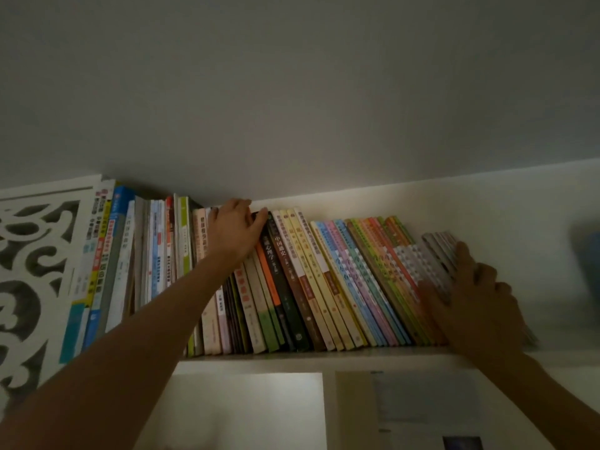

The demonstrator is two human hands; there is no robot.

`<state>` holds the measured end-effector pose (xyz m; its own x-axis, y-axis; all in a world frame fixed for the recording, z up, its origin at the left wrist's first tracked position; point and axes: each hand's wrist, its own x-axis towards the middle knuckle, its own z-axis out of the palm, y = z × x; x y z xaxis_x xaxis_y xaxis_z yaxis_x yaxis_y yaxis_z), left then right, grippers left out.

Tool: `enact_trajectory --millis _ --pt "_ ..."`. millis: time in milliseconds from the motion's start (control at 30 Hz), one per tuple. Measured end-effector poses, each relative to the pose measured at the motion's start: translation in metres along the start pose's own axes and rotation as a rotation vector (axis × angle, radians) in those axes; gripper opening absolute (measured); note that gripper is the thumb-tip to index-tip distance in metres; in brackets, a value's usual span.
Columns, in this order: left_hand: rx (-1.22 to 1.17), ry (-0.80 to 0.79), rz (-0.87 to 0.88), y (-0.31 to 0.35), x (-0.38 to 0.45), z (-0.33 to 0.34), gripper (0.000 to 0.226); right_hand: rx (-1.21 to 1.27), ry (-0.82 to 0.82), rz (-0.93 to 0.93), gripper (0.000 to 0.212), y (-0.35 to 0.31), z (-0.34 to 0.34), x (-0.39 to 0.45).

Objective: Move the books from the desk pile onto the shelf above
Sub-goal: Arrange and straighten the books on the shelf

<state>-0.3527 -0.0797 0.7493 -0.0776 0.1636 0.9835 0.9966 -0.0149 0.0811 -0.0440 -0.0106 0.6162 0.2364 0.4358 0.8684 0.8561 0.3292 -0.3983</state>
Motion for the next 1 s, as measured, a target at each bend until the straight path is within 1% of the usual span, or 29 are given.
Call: enact_trajectory --millis 67,133,233,333,367,400,433,500,533,600,633,667,733,800,867,1000 --pt "0.004 0.087 0.021 0.000 -0.008 0.008 0.057 0.005 -0.011 0.024 0.088 -0.005 0.000 0.001" --pt "0.026 0.116 0.022 0.000 -0.014 0.010 0.063 -0.001 -0.001 0.022 0.089 -0.009 0.002 0.001" --pt "0.092 0.040 -0.013 0.004 -0.011 0.008 0.069 -0.010 -0.027 0.023 0.088 -0.008 0.002 -0.001" --pt "0.086 -0.026 -0.090 0.030 -0.030 0.011 0.065 0.031 -0.054 -0.002 0.084 -0.003 -0.003 -0.002" --pt "0.052 -0.020 -0.066 0.046 -0.044 0.014 0.065 0.059 -0.058 -0.020 0.082 0.000 -0.006 -0.003" --pt "0.011 -0.021 0.001 0.064 -0.060 0.018 0.066 0.085 -0.061 -0.043 0.082 0.003 -0.010 -0.002" --pt "-0.033 -0.062 0.091 0.086 -0.076 0.021 0.069 0.107 -0.071 -0.063 0.082 0.008 -0.014 -0.001" --pt "-0.075 -0.252 0.261 0.126 -0.102 0.030 0.080 0.137 -0.123 -0.097 0.082 0.021 -0.025 0.008" --pt "-0.048 -0.331 0.321 0.142 -0.109 0.036 0.089 0.134 -0.173 -0.115 0.080 0.029 -0.030 0.013" --pt "0.042 -0.390 0.357 0.168 -0.115 0.048 0.102 0.096 -0.303 -0.134 0.075 0.041 -0.036 0.022" --pt "0.064 -0.395 0.338 0.177 -0.115 0.052 0.103 0.070 -0.349 -0.147 0.073 0.044 -0.037 0.024" --pt "0.074 -0.398 0.317 0.184 -0.115 0.057 0.103 0.043 -0.359 -0.168 0.070 0.045 -0.036 0.025" --pt "0.157 -0.397 0.340 0.184 -0.113 0.070 0.107 -0.016 -0.307 -0.191 0.066 0.040 -0.030 0.022" --pt "0.252 -0.362 0.412 0.167 -0.113 0.082 0.112 -0.042 -0.249 -0.162 0.064 0.027 -0.021 0.016" --pt "0.247 -0.318 0.463 0.151 -0.107 0.088 0.112 -0.062 -0.196 -0.145 0.063 0.017 -0.011 0.011" --pt "0.290 -0.367 0.487 0.147 -0.105 0.084 0.111 -0.039 -0.194 -0.150 0.065 0.014 -0.008 0.008"
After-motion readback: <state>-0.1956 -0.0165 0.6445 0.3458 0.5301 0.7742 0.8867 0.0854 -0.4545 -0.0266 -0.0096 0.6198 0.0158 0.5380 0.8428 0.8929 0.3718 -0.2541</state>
